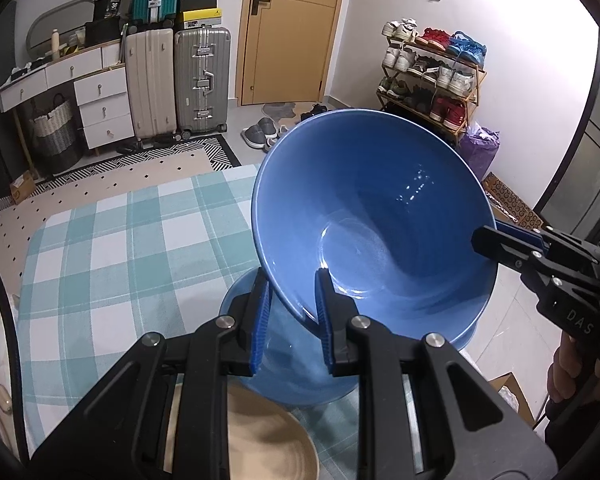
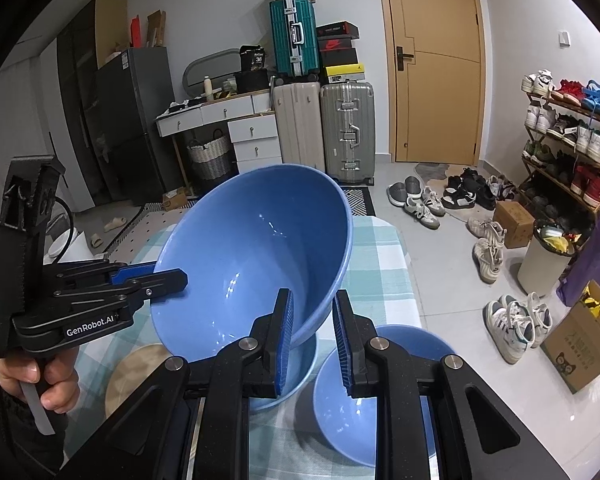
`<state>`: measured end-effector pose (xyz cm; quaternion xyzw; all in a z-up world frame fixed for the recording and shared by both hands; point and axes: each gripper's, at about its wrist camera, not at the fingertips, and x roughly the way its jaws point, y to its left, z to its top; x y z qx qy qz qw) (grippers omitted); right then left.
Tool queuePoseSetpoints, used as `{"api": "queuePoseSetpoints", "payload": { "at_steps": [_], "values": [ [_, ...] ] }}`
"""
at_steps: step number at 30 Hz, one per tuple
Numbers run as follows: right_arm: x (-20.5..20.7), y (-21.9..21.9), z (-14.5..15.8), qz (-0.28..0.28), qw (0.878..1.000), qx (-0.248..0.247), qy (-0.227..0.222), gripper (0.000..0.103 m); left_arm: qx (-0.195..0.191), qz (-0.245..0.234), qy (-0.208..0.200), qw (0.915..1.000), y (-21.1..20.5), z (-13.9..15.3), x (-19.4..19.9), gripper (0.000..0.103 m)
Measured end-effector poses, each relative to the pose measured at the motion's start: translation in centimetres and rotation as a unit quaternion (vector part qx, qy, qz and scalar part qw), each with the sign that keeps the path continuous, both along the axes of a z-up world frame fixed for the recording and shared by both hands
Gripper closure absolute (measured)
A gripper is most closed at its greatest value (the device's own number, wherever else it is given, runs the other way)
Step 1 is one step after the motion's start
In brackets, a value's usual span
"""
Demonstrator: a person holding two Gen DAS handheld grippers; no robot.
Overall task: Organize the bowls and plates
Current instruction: 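Carry the raised blue bowl with both grippers beside the other blue bowl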
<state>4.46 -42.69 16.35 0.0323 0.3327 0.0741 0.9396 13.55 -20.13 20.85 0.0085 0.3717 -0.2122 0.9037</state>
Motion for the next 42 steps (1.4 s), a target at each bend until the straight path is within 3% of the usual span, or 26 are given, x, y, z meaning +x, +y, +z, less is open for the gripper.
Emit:
{"api": "queuePoseSetpoints", "payload": {
  "at_steps": [18, 42],
  "values": [
    [-1.2, 1.8, -1.3, 0.011, 1.000, 0.006, 0.008, 0.082, 0.009, -0.001, 0.014, 0.9999, 1.6, -2.3, -1.1, 0.085],
    [1.2, 3.8, -5.4, 0.023, 0.998, 0.016, 0.051, 0.082, 0.030, 0.018, 0.043, 0.9985, 2.4, -7.8, 2.4, 0.085]
  ]
}}
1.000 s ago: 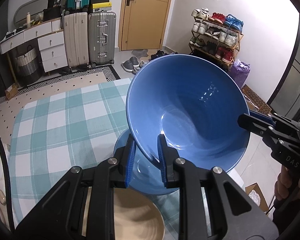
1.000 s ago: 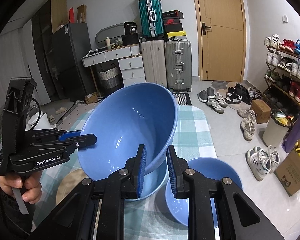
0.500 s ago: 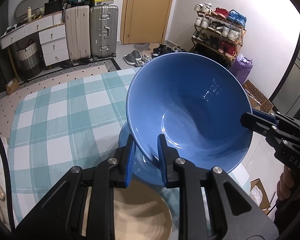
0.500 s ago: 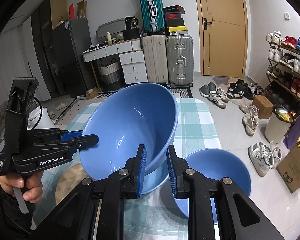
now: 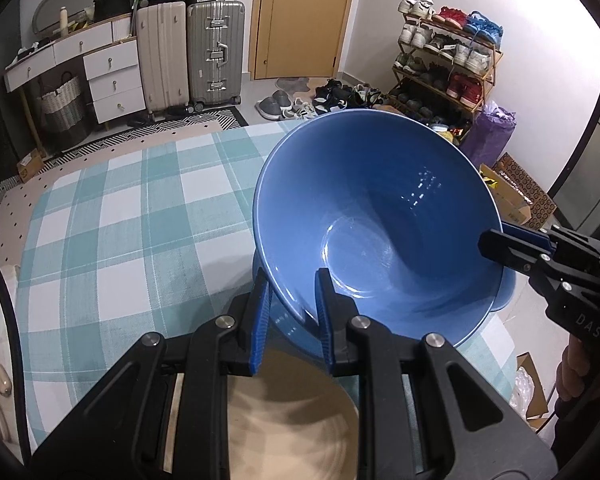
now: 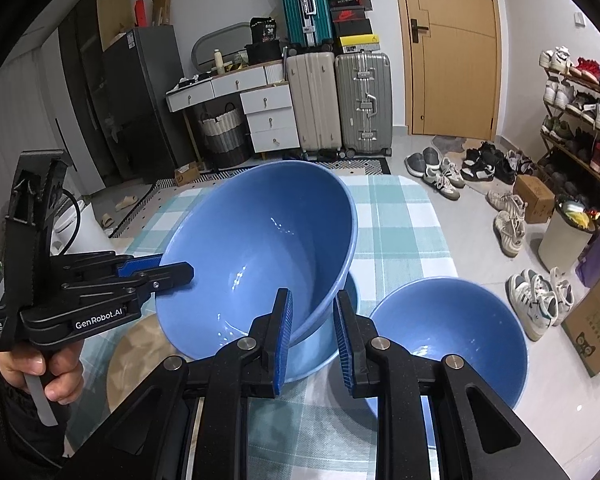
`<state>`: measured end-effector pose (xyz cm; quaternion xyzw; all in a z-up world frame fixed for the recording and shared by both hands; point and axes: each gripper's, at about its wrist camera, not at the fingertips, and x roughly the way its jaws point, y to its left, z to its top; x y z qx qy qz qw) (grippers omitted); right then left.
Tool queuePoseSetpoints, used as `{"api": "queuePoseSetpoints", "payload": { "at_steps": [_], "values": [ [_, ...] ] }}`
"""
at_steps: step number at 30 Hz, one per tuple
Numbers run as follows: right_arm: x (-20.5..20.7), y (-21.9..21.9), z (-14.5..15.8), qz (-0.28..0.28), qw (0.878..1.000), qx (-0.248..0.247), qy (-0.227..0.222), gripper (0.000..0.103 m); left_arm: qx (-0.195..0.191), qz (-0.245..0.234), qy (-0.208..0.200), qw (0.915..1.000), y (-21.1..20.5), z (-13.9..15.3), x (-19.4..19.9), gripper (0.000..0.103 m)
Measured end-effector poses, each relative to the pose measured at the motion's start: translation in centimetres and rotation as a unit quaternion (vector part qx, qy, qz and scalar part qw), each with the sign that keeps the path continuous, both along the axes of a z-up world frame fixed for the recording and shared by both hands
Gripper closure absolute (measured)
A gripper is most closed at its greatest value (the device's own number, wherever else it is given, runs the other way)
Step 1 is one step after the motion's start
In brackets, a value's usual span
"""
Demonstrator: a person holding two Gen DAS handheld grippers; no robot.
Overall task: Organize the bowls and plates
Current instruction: 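Carry the raised blue bowl with both grippers beside the other blue bowl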
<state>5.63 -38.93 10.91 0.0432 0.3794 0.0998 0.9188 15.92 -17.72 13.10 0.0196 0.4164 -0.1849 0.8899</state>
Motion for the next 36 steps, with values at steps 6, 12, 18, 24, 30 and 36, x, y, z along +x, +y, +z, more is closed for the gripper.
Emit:
{"api": "queuePoseSetpoints", "payload": {
  "at_steps": [6, 12, 18, 24, 30, 36],
  "values": [
    [1.2, -0.2, -1.8, 0.000, 1.000, 0.006, 0.017, 0.082, 0.008, 0.005, 0.008, 0.9999, 0.2, -2.0, 1.1, 0.085],
    [2.0, 0.1, -3.4, 0.000, 0.999, 0.004, 0.032, 0.082, 0.015, 0.006, 0.016, 0.9997, 0.4, -4.2, 2.2, 0.085],
    [2.9, 0.2, -4.7, -0.001, 0.999, 0.000, 0.045, 0.082, 0.021, 0.007, 0.023, 0.9995, 0.5, -6.1, 3.2, 0.085],
    [3.6, 0.5, -5.6, -0.001, 0.998, -0.014, 0.055, 0.082, 0.041, 0.007, 0.015, 0.9990, 0.2, -7.5, 3.7, 0.085],
    [3.7, 0.8, -6.4, 0.000, 0.998, -0.023, 0.058, 0.081, 0.052, 0.007, 0.017, 0.9985, 0.0, -8.8, 4.2, 0.085],
    [4.1, 0.8, -7.5, -0.005, 0.997, -0.027, 0.073, 0.081, 0.068, 0.005, 0.008, 0.9977, -0.5, -9.4, 4.1, 0.085]
  ]
}}
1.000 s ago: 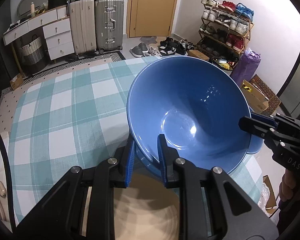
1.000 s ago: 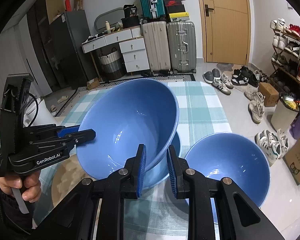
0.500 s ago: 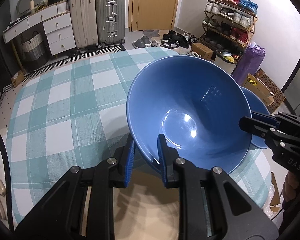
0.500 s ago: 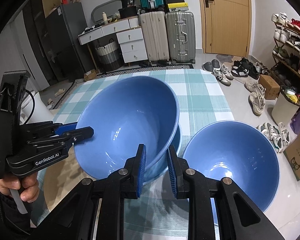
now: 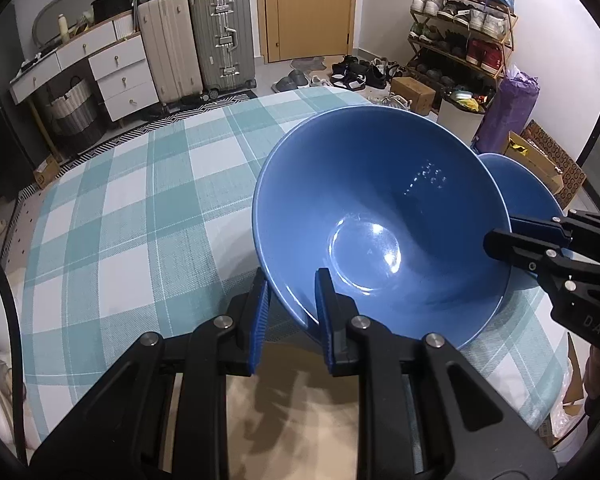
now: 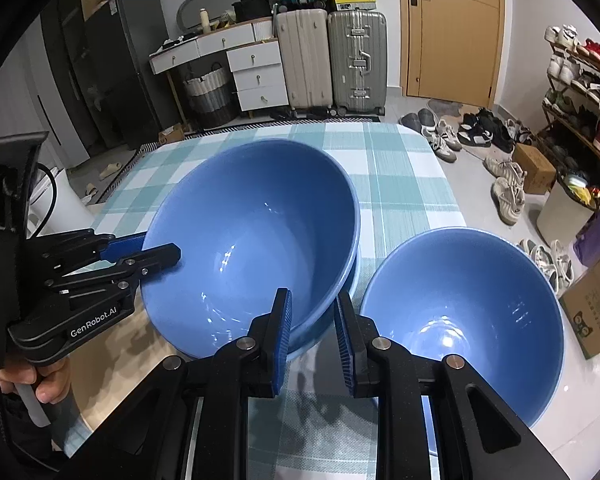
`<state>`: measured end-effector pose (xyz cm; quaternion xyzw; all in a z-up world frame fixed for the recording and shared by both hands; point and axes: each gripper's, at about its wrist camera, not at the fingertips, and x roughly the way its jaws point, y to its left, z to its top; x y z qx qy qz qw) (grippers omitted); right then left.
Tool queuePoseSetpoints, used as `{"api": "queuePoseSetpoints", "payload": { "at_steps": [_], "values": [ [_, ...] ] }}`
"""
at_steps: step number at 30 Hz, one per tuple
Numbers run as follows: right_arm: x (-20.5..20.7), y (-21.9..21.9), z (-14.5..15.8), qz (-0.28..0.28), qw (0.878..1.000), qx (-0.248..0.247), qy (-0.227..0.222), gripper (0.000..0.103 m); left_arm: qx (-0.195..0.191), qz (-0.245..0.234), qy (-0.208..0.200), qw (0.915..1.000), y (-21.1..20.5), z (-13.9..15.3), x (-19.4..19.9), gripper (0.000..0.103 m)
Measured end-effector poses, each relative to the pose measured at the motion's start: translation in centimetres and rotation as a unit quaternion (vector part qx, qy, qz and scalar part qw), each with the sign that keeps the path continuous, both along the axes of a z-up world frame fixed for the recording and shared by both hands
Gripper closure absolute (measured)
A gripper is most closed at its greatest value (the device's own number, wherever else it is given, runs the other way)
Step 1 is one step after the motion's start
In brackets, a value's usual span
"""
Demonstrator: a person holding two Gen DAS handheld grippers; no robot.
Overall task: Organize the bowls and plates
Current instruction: 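Carry the raised blue bowl with both grippers beside the other blue bowl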
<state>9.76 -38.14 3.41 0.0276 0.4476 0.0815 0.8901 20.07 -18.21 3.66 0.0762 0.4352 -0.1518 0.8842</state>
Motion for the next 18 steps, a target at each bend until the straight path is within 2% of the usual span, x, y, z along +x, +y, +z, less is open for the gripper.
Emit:
{"api": "queuePoseSetpoints", "payload": {
  "at_steps": [18],
  "values": [
    [0.1, 0.4, -1.0, 0.004, 1.000, -0.020, 0.011, 0.080, 0.025, -0.003, -0.009, 0.9996, -0.3, -1.1, 0.5, 0.085]
  ]
}}
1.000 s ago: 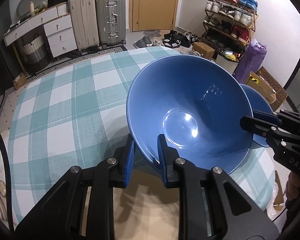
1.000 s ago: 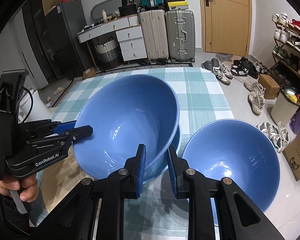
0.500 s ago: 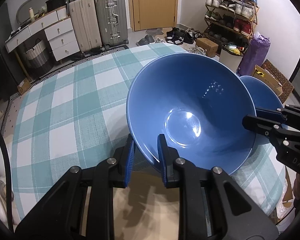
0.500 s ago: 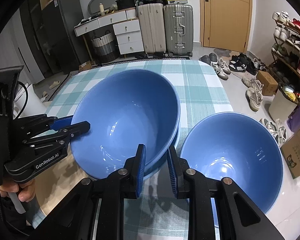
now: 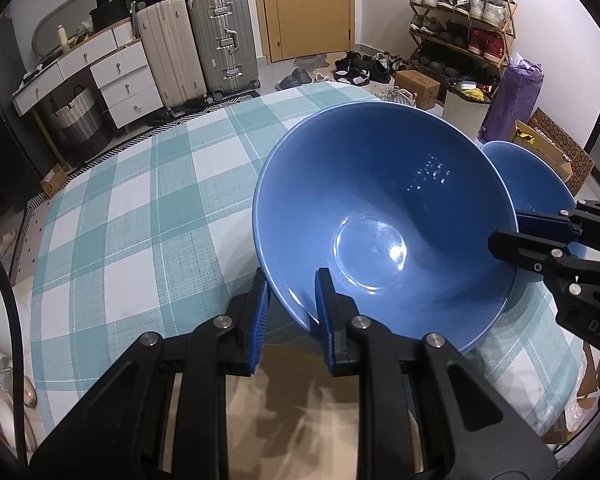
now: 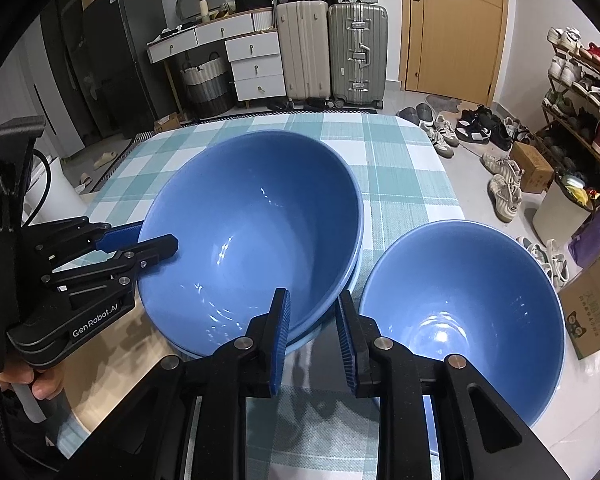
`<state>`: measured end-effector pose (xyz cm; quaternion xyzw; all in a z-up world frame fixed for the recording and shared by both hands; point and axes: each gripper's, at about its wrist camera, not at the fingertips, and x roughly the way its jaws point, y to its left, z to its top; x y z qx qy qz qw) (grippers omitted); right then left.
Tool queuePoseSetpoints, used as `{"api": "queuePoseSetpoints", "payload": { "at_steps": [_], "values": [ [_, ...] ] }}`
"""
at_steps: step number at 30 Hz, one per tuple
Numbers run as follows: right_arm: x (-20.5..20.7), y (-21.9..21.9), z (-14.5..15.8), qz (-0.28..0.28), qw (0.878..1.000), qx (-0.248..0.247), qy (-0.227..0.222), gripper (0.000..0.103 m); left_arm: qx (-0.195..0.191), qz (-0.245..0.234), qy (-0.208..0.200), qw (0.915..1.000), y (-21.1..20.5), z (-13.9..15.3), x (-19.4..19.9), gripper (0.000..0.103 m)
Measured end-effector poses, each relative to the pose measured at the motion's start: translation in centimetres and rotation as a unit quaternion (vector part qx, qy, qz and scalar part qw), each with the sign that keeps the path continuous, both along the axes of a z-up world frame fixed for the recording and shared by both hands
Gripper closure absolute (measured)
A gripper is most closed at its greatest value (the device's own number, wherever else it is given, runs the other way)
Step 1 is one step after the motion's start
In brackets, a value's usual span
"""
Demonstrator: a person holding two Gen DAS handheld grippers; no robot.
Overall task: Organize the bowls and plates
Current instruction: 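Carry the raised blue bowl with both grippers beside the other blue bowl, then lower the blue bowl onto the cloth and open both grippers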
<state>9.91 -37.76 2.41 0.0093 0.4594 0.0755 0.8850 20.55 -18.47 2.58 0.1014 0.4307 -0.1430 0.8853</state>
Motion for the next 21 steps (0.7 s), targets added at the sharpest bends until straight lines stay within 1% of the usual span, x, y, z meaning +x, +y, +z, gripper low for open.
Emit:
{"api": "queuePoseSetpoints", "payload": {
  "at_steps": [9, 21],
  "values": [
    [-0.02, 0.38, -0.19, 0.000, 1.000, -0.014, -0.001, 0.079, 0.010, -0.001, 0.001, 1.0000, -0.02, -0.34, -0.04, 0.083],
    [0.01, 0.44, -0.16, -0.004, 1.000, -0.020, 0.003, 0.076, 0.005, -0.001, 0.013, 0.9999, 0.43, -0.68, 0.67, 0.082]
  ]
}}
